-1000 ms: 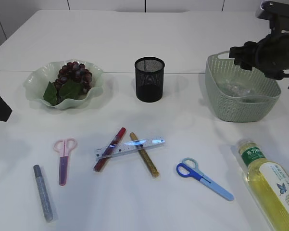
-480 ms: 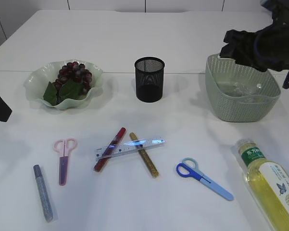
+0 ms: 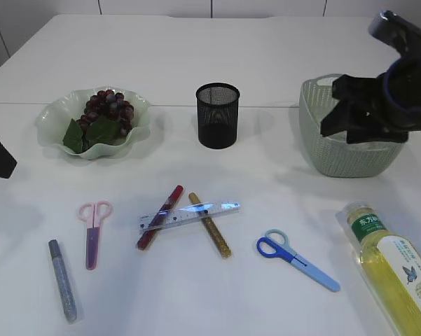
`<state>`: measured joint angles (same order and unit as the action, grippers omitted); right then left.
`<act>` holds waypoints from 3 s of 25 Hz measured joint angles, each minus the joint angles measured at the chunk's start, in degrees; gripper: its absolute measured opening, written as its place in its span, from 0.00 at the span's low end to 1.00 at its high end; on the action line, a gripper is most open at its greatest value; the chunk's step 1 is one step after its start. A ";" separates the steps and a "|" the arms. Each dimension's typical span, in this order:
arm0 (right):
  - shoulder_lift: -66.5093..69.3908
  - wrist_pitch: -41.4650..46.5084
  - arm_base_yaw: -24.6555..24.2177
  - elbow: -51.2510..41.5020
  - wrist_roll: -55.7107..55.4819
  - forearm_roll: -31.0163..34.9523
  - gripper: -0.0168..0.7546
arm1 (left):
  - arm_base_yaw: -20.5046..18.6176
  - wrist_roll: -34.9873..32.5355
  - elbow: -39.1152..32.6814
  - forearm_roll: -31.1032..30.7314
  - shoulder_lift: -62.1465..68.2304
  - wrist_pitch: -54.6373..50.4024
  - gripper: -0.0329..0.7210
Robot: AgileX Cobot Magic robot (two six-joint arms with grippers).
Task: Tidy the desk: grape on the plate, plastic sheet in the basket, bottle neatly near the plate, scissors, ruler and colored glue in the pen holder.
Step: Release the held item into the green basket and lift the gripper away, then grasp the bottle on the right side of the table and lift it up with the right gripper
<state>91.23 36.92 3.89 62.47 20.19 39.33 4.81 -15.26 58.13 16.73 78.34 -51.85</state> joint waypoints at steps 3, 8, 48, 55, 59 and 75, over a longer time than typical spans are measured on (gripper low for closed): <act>-3.19 4.42 0.00 0.00 -4.69 -8.19 0.52 | 0.00 0.00 0.00 0.00 0.00 -0.25 0.62; -9.92 12.14 0.00 0.00 -10.10 -19.30 0.52 | 0.00 0.00 0.00 0.04 0.00 -1.16 0.62; -8.12 20.94 2.97 -9.79 -14.87 -36.18 0.79 | 2.95 15.26 -9.88 -10.99 -5.80 -1.94 0.58; -0.43 16.15 3.94 -9.79 -12.75 -35.98 0.79 | 2.95 15.26 -10.08 -8.88 -5.83 0.16 0.58; 2.04 14.82 3.94 -9.79 -10.55 -35.98 0.79 | 2.95 15.26 -10.08 -8.59 -5.83 0.40 0.58; 8.31 10.36 3.94 -9.50 -9.93 -35.98 0.80 | 2.95 15.26 -10.08 -8.46 -5.83 1.71 0.58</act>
<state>99.55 47.28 7.83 52.97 10.26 3.34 7.76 0.00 48.05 8.27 72.51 -50.14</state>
